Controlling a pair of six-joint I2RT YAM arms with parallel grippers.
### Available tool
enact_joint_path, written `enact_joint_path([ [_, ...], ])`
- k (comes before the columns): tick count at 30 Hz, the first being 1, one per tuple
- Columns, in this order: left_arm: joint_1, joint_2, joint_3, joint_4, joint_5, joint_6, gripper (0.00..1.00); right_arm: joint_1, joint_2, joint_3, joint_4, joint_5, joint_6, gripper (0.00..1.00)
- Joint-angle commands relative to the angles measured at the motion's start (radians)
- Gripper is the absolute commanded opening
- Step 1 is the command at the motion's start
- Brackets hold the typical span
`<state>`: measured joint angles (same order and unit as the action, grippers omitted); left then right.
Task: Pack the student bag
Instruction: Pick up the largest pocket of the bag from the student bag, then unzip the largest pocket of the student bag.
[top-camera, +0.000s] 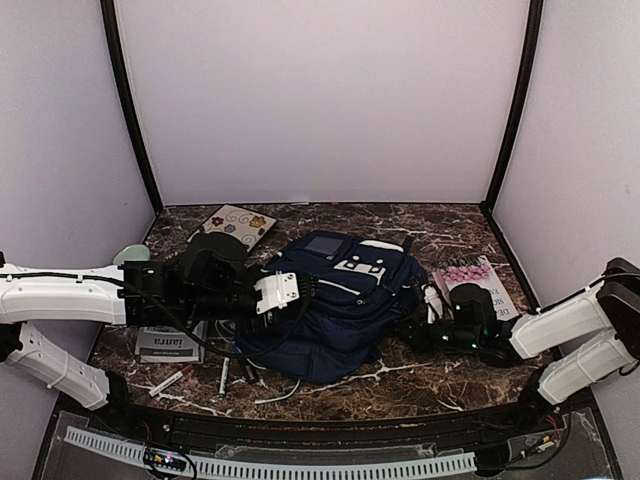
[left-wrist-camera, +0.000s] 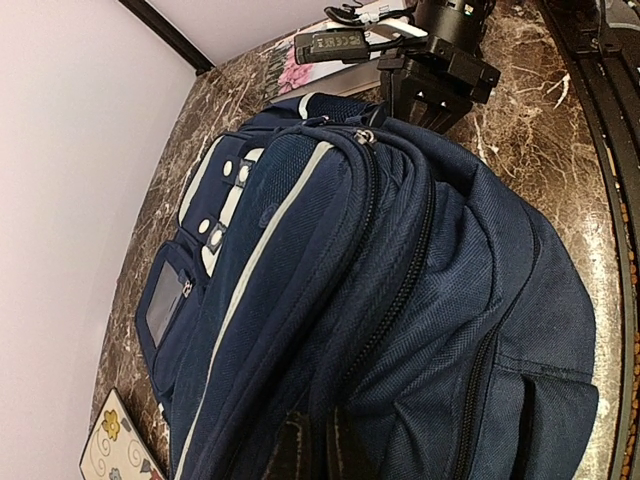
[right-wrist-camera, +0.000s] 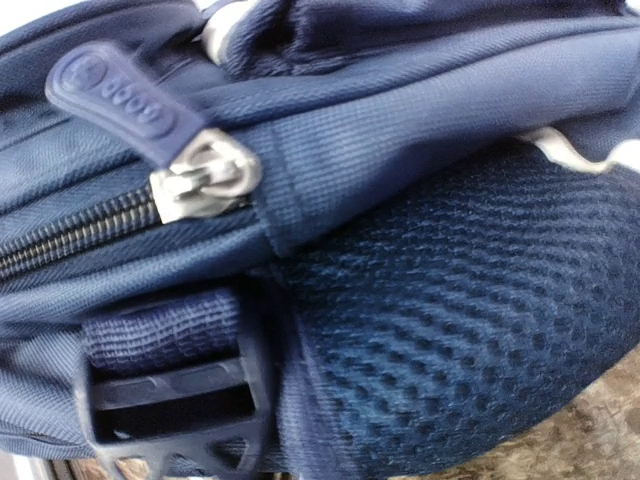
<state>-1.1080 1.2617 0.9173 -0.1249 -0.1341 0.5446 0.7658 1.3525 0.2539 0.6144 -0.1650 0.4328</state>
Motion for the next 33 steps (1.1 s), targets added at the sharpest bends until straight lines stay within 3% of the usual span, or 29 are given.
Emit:
enact_joint_path([
  [1, 0.007, -0.077, 0.066, 0.153, -0.024, -0.018, 0.0, 0.01, -0.011, -0.002, 0.053, -0.012, 0.017, 0.01],
  [8, 0.007, -0.06, 0.05, 0.184, -0.026, -0.027, 0.0, 0.051, -0.17, -0.013, -0.135, -0.023, 0.033, 0.0],
  [16, 0.008, 0.004, 0.031, 0.218, 0.001, -0.054, 0.0, 0.336, -0.362, 0.159, -0.589, 0.103, 0.058, 0.0],
  [21, 0.011, 0.042, 0.053, 0.229, 0.01, -0.057, 0.0, 0.478, -0.287, 0.303, -0.65, 0.065, 0.072, 0.0],
  [25, 0.011, 0.069, 0.077, 0.205, 0.012, -0.067, 0.0, 0.557, -0.144, 0.454, -0.555, -0.069, 0.042, 0.0],
  [27, 0.011, 0.059, 0.068, 0.196, -0.007, -0.069, 0.0, 0.559, -0.121, 0.489, -0.507, -0.102, 0.04, 0.0],
  [29, 0.014, 0.029, 0.052, 0.184, -0.023, -0.077, 0.0, 0.528, -0.139, 0.494, -0.533, -0.031, 0.033, 0.0],
  [33, 0.018, -0.024, 0.037, 0.095, -0.045, -0.134, 0.0, 0.337, -0.191, 0.433, -0.566, 0.071, 0.095, 0.0],
])
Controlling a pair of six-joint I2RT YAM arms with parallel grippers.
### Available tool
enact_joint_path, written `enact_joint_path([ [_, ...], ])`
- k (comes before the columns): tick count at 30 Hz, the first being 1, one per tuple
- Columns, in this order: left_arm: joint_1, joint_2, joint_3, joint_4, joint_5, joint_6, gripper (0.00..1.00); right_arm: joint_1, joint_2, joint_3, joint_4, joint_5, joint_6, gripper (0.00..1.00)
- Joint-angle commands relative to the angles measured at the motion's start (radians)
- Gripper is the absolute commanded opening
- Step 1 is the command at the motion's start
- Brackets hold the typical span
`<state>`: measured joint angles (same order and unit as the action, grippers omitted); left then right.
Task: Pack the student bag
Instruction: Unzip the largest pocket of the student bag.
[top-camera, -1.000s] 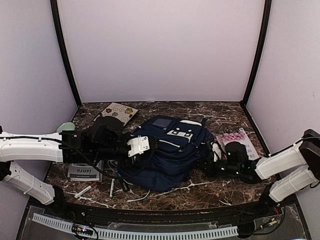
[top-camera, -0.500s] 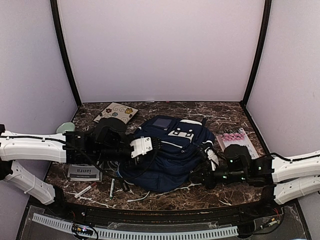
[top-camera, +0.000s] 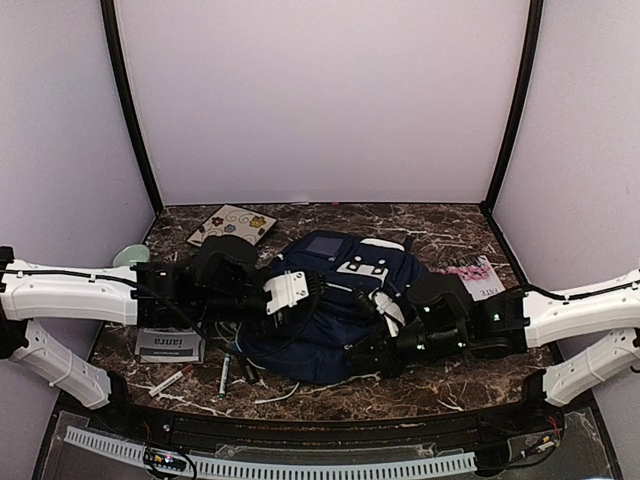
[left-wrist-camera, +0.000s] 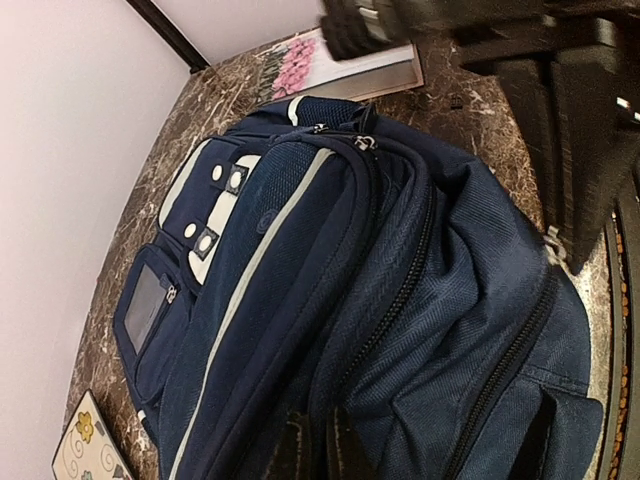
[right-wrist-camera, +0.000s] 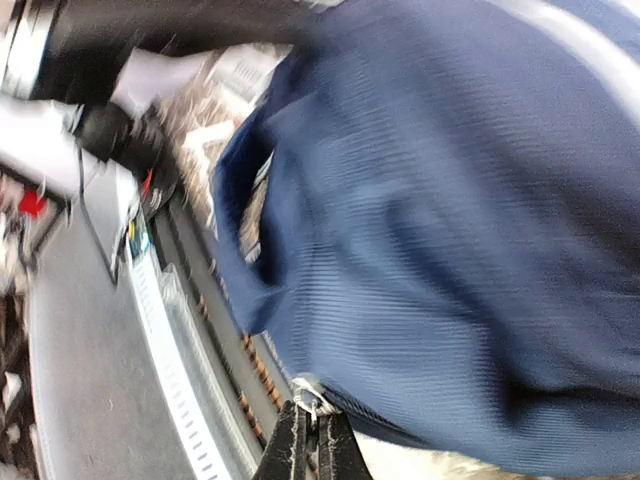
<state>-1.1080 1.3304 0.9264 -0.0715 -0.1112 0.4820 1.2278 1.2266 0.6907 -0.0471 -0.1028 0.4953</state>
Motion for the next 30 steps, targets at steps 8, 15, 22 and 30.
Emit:
enact_joint_path([
  [8, 0.01, 0.013, 0.158, 0.07, 0.122, -0.4, 0.0, -0.419, 0.085, 0.168, 0.003, -0.002, -0.053, 0.0],
  [15, -0.001, 0.293, 0.416, 0.129, 0.284, -0.41, 0.05, -0.628, 0.179, 0.314, -0.146, -0.086, -0.193, 0.0],
  [22, -0.001, 0.271, 0.39, -0.017, 0.287, -0.283, 0.63, -0.69, 0.047, 0.128, -0.17, -0.194, -0.204, 0.0],
  [30, 0.165, 0.412, 0.645, -0.165, 0.52, -0.355, 0.85, -0.689, -0.02, 0.019, -0.127, -0.26, -0.191, 0.0],
])
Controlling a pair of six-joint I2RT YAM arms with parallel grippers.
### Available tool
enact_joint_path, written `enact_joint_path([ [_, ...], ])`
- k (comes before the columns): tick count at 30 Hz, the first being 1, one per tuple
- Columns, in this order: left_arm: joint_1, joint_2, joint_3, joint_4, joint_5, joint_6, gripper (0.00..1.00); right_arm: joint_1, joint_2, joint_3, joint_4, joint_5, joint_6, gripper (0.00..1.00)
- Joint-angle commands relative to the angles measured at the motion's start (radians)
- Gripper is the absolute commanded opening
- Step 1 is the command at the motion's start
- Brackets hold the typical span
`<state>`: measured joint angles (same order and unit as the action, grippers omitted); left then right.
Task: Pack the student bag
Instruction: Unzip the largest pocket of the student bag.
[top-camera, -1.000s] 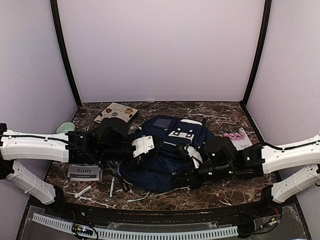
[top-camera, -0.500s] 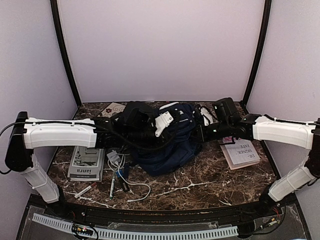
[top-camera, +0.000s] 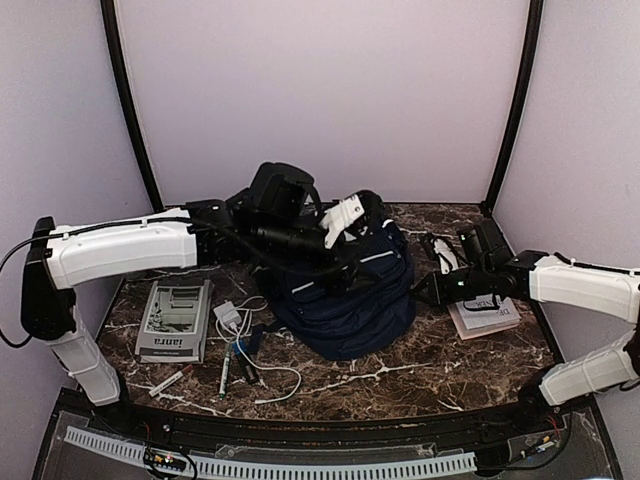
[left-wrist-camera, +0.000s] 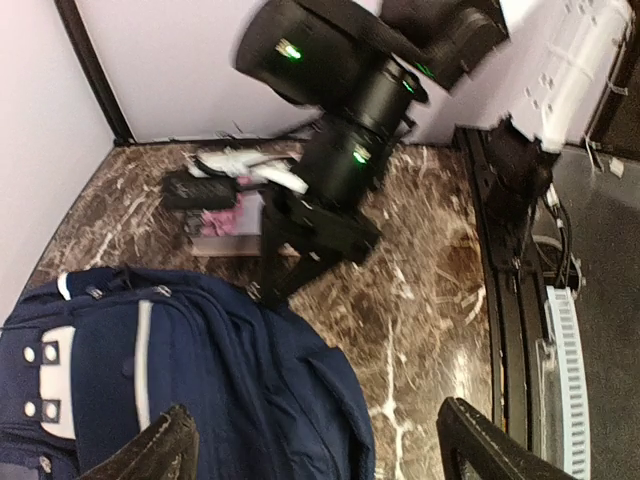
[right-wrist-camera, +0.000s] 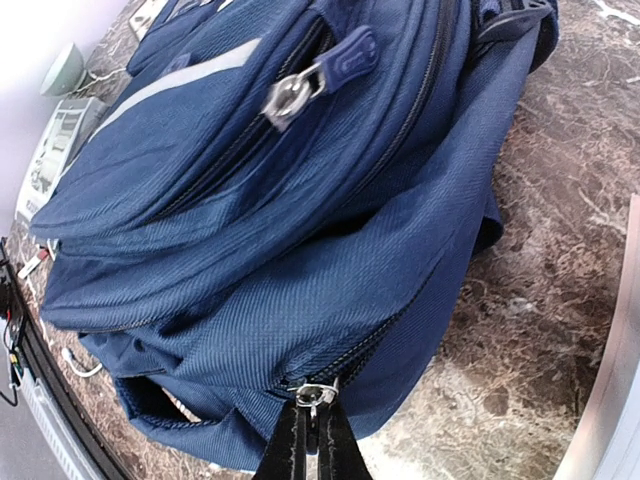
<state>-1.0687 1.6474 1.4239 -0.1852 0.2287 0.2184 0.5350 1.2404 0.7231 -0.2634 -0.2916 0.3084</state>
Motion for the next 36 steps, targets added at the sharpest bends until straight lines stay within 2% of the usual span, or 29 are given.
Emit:
enact_joint_path([
  [1, 0.148, 0.152, 0.222, -0.062, 0.188, -0.102, 0.84, 0.003, -0.034, -0.01, 0.092, -0.074, -0.003, 0.0],
  [4, 0.145, 0.308, 0.37, -0.09, 0.175, -0.057, 0.84, 0.003, -0.027, 0.001, 0.092, -0.078, -0.004, 0.0],
  [8, 0.145, 0.506, 0.58, -0.177, 0.06, 0.017, 0.98, 0.003, -0.031, 0.005, 0.093, -0.076, 0.002, 0.0],
  [9, 0.144, 0.539, 0.614, -0.19, 0.039, 0.043, 0.99, 0.003, -0.035, 0.003, 0.093, -0.078, 0.004, 0.0],
  [12, 0.137, 0.609, 0.67, -0.217, 0.034, 0.128, 0.99, 0.003, -0.044, 0.0, 0.093, -0.078, 0.014, 0.0],
  [16, 0.128, 0.658, 0.668, -0.217, 0.067, 0.183, 0.99, 0.003, -0.038, 0.003, 0.081, -0.058, 0.005, 0.0],
  [18, 0.128, 0.698, 0.68, -0.228, 0.038, 0.206, 0.96, 0.003, -0.031, 0.013, 0.069, -0.058, -0.002, 0.0],
  [20, 0.13, 0.735, 0.704, -0.251, 0.029, 0.214, 0.84, 0.003, -0.031, 0.02, 0.056, -0.057, -0.007, 0.0],
  [21, 0.13, 0.744, 0.708, -0.256, 0.04, 0.204, 0.73, 0.003, -0.032, 0.022, 0.046, -0.055, -0.01, 0.0],
  [24, 0.13, 0.746, 0.705, -0.237, 0.121, 0.181, 0.29, 0.005, -0.035, 0.027, -0.002, -0.046, -0.02, 0.0],
  [25, 0.13, 0.746, 0.706, -0.229, 0.142, 0.169, 0.08, 0.008, -0.035, 0.024, -0.016, -0.045, -0.02, 0.0],
  [26, 0.13, 0.742, 0.706, -0.217, 0.14, 0.152, 0.0, 0.016, -0.037, 0.021, -0.031, -0.044, -0.019, 0.0],
  [32, 0.139, 0.699, 0.707, -0.099, -0.012, 0.095, 0.0, 0.161, -0.083, 0.011, -0.071, -0.019, 0.004, 0.0],
  [36, 0.164, 0.665, 0.719, -0.022, -0.09, 0.053, 0.0, 0.3, -0.133, -0.009, -0.003, -0.056, 0.018, 0.0],
])
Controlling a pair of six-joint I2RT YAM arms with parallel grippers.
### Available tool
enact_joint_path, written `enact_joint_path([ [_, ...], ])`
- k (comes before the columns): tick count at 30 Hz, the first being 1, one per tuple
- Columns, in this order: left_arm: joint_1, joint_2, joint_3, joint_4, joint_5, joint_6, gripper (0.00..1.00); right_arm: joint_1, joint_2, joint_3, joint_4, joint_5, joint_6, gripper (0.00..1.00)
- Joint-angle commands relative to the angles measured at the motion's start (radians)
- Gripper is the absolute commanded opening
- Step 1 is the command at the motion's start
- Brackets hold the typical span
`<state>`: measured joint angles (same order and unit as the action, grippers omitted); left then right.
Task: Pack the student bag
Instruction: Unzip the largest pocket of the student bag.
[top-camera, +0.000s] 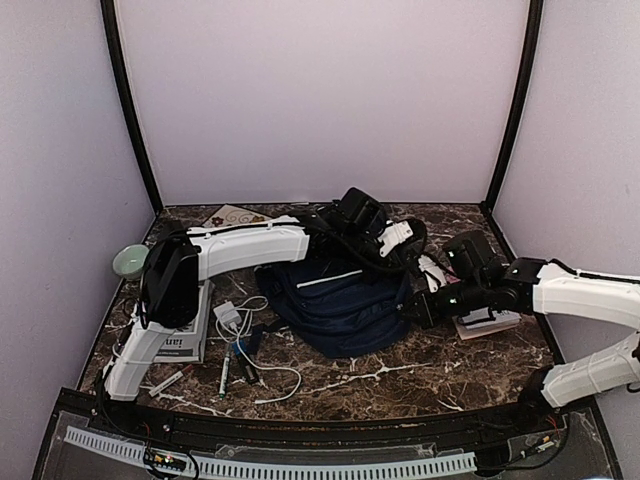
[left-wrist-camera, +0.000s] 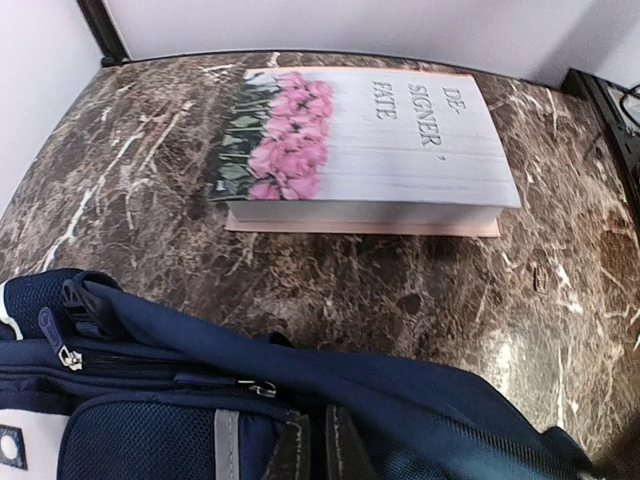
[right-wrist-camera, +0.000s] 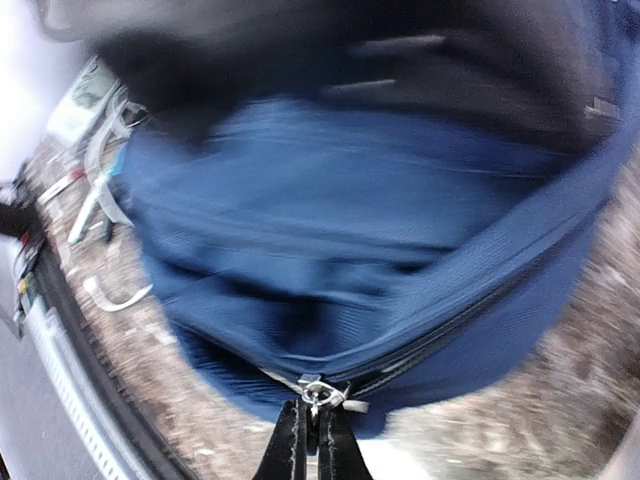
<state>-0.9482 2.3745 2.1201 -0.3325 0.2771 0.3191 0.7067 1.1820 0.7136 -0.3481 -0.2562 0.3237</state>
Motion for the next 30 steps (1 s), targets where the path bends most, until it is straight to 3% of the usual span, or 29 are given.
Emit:
enact_joint_path([
  [1, 0.046, -0.062, 0.031, 0.136, -0.14, -0.059, 0.0, 0.153, -0.079, -0.01, 0.111, -0.096, 0.015, 0.0],
  [5, 0.046, -0.059, 0.043, 0.182, -0.128, -0.112, 0.0, 0.24, -0.032, -0.011, 0.219, -0.064, 0.067, 0.0],
  [12, 0.053, -0.071, 0.075, 0.177, -0.175, -0.112, 0.0, 0.412, 0.161, 0.126, 0.373, -0.071, 0.088, 0.0],
  [17, 0.087, -0.158, 0.023, 0.144, -0.135, -0.134, 0.0, 0.351, 0.125, 0.038, 0.45, -0.067, 0.142, 0.0],
  [18, 0.098, -0.182, 0.001, 0.145, -0.102, -0.141, 0.09, 0.321, 0.111, 0.013, 0.45, -0.061, 0.164, 0.0],
  [19, 0.107, -0.209, -0.021, 0.143, -0.069, -0.144, 0.32, 0.293, 0.096, -0.01, 0.447, -0.053, 0.181, 0.0],
  [20, 0.113, -0.235, -0.035, 0.134, -0.046, -0.142, 0.48, 0.269, 0.084, -0.027, 0.439, -0.043, 0.193, 0.0],
  [22, 0.122, -0.284, -0.059, 0.079, -0.044, -0.125, 0.71, 0.227, 0.069, -0.047, 0.41, -0.035, 0.194, 0.0],
  [26, 0.174, -0.375, -0.164, -0.006, -0.151, -0.106, 0.89, 0.172, 0.046, -0.073, 0.341, 0.005, 0.177, 0.0],
  [30, 0.302, -0.44, -0.318, -0.059, -0.116, -0.179, 0.98, 0.12, 0.004, -0.101, 0.301, 0.017, 0.162, 0.0],
])
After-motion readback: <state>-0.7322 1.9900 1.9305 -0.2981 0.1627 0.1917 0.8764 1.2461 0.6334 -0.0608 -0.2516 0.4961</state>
